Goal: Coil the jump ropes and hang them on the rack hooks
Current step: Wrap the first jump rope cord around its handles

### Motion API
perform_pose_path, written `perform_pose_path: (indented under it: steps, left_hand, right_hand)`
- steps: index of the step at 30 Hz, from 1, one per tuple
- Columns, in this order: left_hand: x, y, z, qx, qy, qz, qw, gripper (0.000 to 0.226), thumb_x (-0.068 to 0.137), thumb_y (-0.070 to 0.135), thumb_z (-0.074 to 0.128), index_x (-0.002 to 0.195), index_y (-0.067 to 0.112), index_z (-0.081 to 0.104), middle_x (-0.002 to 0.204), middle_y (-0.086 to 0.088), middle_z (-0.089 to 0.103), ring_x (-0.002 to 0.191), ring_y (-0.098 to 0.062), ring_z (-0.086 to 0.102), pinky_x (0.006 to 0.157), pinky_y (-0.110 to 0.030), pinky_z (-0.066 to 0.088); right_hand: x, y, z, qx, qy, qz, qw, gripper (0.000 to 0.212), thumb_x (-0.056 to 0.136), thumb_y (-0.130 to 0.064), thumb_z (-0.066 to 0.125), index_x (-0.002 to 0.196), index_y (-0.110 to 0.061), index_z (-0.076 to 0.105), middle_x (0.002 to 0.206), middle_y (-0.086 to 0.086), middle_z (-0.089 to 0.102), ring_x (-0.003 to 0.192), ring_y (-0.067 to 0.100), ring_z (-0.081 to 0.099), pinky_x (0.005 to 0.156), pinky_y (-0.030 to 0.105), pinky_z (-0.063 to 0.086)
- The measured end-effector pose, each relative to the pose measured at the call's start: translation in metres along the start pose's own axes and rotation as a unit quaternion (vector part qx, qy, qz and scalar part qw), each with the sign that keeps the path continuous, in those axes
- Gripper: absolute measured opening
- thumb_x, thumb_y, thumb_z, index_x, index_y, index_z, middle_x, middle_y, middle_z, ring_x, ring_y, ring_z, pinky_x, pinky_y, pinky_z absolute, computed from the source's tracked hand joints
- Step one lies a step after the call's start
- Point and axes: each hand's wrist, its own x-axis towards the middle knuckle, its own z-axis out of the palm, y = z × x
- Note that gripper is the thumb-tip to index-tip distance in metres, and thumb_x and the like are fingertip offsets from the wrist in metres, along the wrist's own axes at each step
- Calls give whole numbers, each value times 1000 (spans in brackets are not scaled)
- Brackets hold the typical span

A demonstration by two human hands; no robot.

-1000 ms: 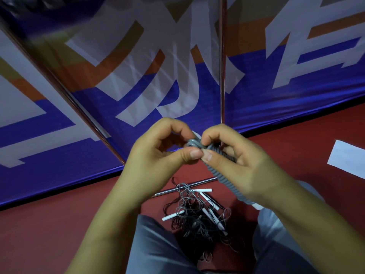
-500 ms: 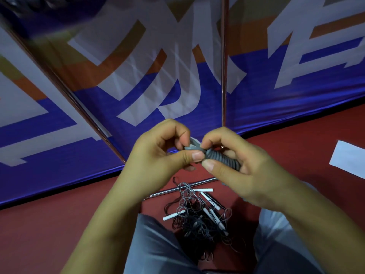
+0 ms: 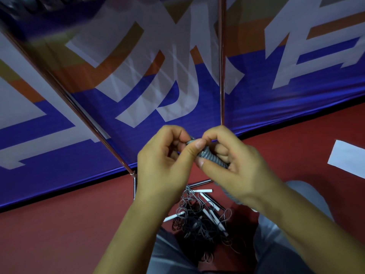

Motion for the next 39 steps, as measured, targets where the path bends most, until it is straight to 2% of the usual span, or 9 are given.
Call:
perform_pose_path:
  steps: [5,12,19,23,28,30,32,36,39]
  left_hand:
    - [-1,0,-7,-32,-70,-18,997,19,78,19,77,75,26,59,66,5,57,55,-1,48,51,-13,41]
    - [19,-5,-43,-62,-303,-20,951,29,73,4,74,96,12,58,96,-1,60,82,-15,68,69,-21,54]
    - [26,6,-42,81,-262,32,961,32,60,33,81,82,23,60,79,6,64,63,-6,60,59,-20,49]
    - [34,7,-49,158,-280,120,939,36,58,53,75,79,29,58,81,11,56,69,-6,50,62,-11,37]
    - [38,9,-45,98,-344,39,933,38,56,32,89,76,25,57,77,4,63,72,-14,59,73,-36,51]
    - [39,8,-43,87,-363,20,928,37,59,18,89,76,21,57,77,1,64,75,-18,63,76,-40,53]
    - [41,5,-41,76,-373,10,925,39,56,18,89,74,24,55,77,1,64,76,-22,64,77,-43,54]
    - [42,-2,-40,37,-379,6,925,37,56,17,82,68,28,49,71,6,61,68,-16,62,70,-31,55]
    - [41,-5,-39,16,-367,29,930,42,61,12,80,66,22,39,70,5,59,65,-8,58,66,-21,50]
  right_hand:
    - [-3,3,-1,-72,-2,4,997,16,85,-25,58,90,-29,43,55,-12,45,48,5,38,47,16,32]
    - [-4,2,-4,27,-47,30,998,13,84,-31,57,89,-28,46,58,8,48,53,33,37,50,46,32]
    - [1,1,-11,57,-104,52,992,13,84,-28,58,91,-28,47,55,-2,46,54,29,32,51,44,28]
    - [0,-3,-15,134,-154,81,976,13,86,-20,59,94,-20,48,73,10,66,69,24,53,68,38,41]
    - [2,-2,-17,124,-192,109,968,17,85,-18,58,97,-13,46,77,11,70,72,14,66,70,27,50]
    - [2,-1,-16,100,-180,110,972,15,85,-21,60,94,-19,49,78,19,69,69,27,61,69,37,47]
    - [0,-1,-15,87,-170,109,976,13,83,-25,62,90,-25,51,70,24,60,60,27,47,61,33,40]
    - [-2,-3,-15,69,-169,110,977,18,81,-34,63,91,-26,50,65,32,39,55,31,31,55,30,31]
    - [-3,-4,-15,70,-159,112,978,19,83,-31,62,91,-23,47,59,20,44,52,16,35,53,23,32]
